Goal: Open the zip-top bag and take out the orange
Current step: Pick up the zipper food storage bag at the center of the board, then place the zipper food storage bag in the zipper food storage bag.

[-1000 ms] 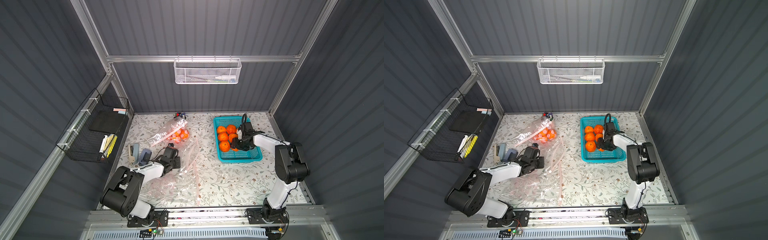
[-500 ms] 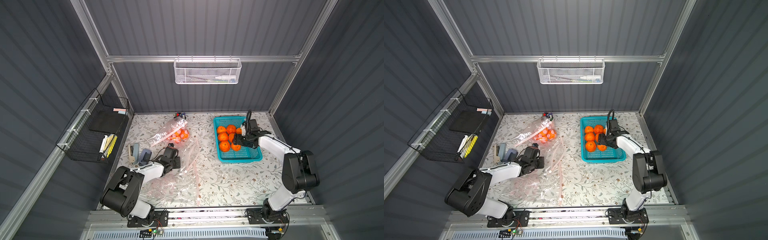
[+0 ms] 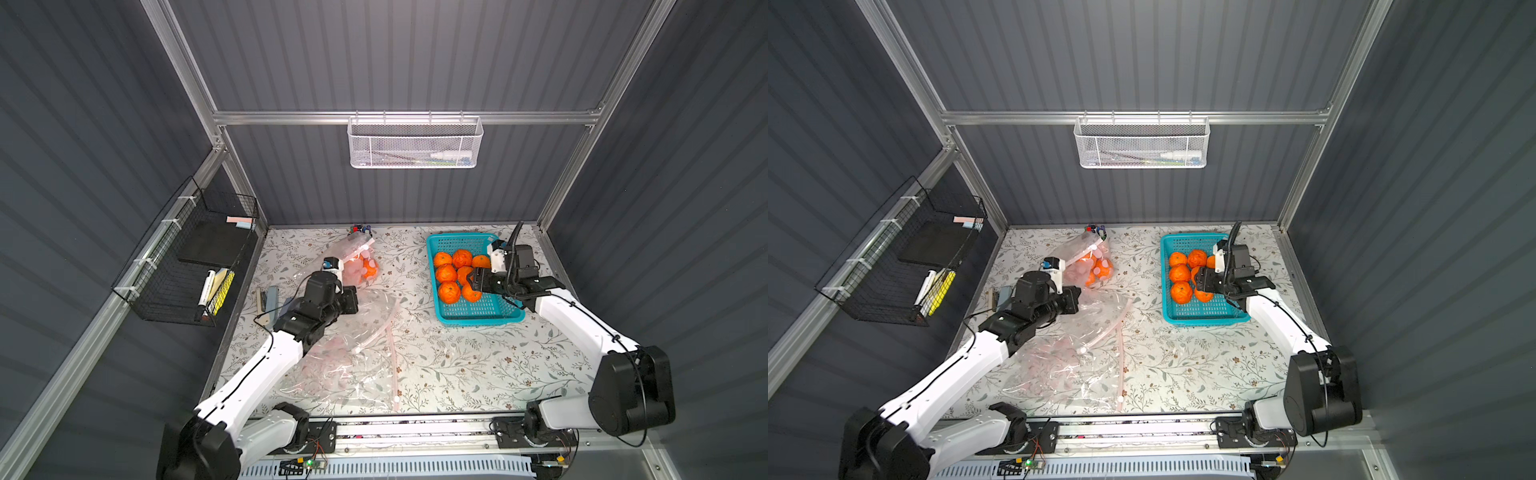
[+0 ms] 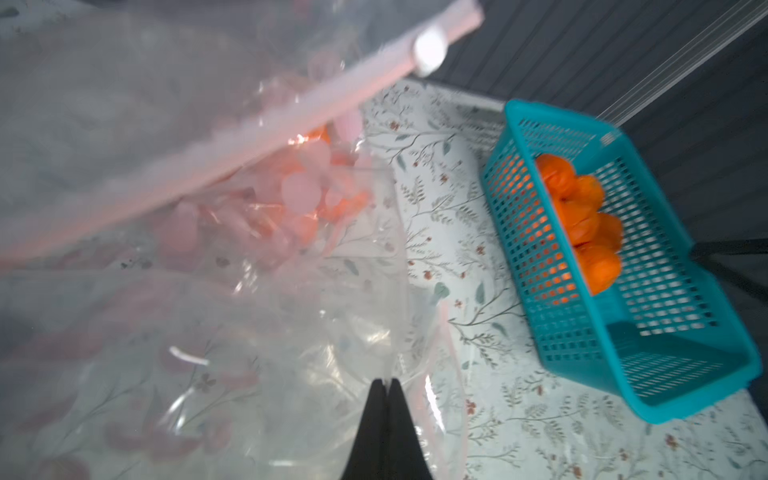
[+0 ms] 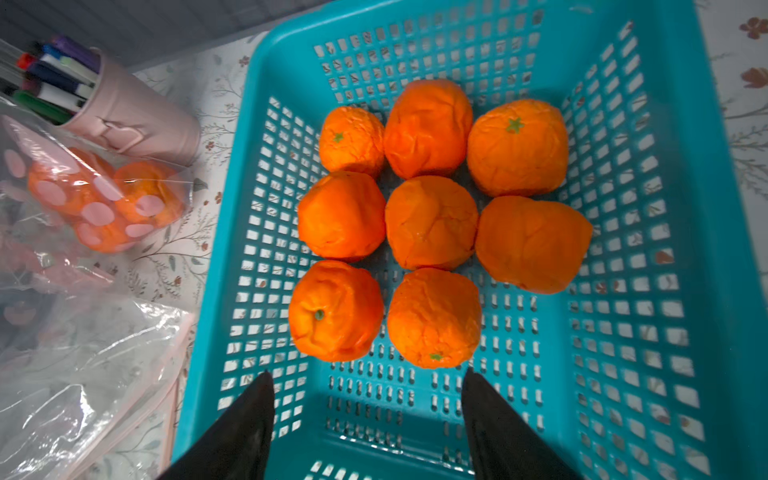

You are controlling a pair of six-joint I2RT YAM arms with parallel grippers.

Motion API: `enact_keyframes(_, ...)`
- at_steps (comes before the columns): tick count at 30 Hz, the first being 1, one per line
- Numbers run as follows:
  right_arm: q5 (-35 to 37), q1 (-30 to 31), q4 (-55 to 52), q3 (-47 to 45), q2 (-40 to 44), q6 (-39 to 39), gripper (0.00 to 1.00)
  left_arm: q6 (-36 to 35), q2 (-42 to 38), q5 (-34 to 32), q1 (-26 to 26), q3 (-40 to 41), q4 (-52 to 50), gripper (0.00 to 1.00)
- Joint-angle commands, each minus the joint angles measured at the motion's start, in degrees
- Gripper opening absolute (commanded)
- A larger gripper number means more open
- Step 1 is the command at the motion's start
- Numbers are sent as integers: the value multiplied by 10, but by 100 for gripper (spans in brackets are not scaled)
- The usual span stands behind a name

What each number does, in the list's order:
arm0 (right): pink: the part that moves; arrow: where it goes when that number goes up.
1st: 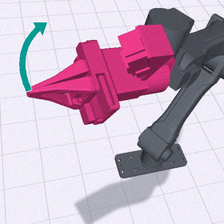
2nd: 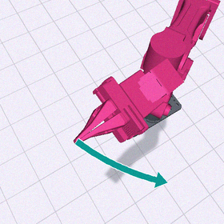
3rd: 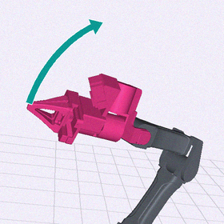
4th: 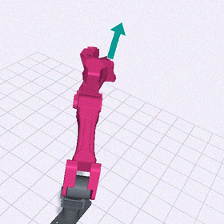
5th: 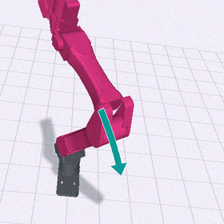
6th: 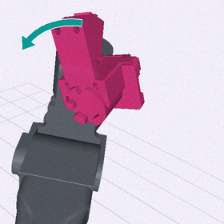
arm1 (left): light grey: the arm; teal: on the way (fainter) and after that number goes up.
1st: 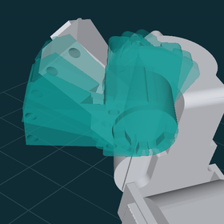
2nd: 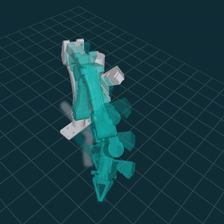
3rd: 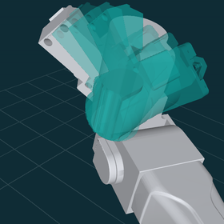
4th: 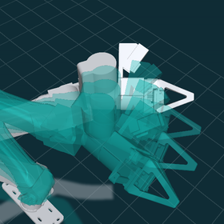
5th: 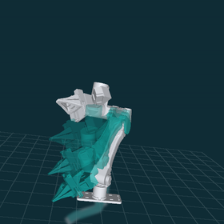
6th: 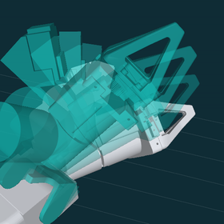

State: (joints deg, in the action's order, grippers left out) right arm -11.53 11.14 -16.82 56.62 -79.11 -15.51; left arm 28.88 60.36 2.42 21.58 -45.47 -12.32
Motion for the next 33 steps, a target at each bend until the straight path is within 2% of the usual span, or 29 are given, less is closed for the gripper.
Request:
enact_keyframes(1,-36,21,4,4,28,2,72,45,-47,39,-1,-5,-96,0)
enact_keyframes(6,-60,66,6,29,33,18,72,147,-157,119,-2,40,-100,0)
enact_keyframes(7,-84,82,7,39,28,24,72,161,-174,134,-2,51,-98,10)
enact_keyframes(8,-87,100,13,48,21,30,72,179,-188,140,-2,58,-101,32)
enact_keyframes(9,-91,115,25,53,13,35,73,188,-199,137,-2,64,-105,42)
enact_keyframes(10,-99,133,41,60,1,44,73,180,-204,122,-2,63,-118,46)
enact_keyframes(12,-109,161,64,79,-28,48,73,150,-195,56,-2,35,-157,60)
enact_keyframes(14,-116,178,79,108,-64,21,74,116,-170,-21,-2,-16,-202,80)
enact_keyframes(16,-118,188,105,132,-98,-16,74,94,-149,-72,-2,-48,-216,92)
enact_keyframes(17,-119,192,120,144,-119,-44,75,79,-143,-87,-2,-59,-210,96)
enact_keyframes(19,-155,203,156,171,-160,-82,75,50,-133,-107,-2,-72,-194,98)
enact_keyframes(23,-165,223,227,229,-238,-172,76,8,-105,-144,-2,-100,-186,93)
enact_keyframes(26,-164,225,248,292,-301,-230,75,-9,-104,-141,-2,-100,-171,91)
enact_keyframes(30,-187,231,240,382,-367,-268,74,-19,-122,-122,-2,-84,-154,88)
enact_keyframes(33,-200,237,236,429,-404,-292,68,-24,-139,-122,-2,-74,-148,86)
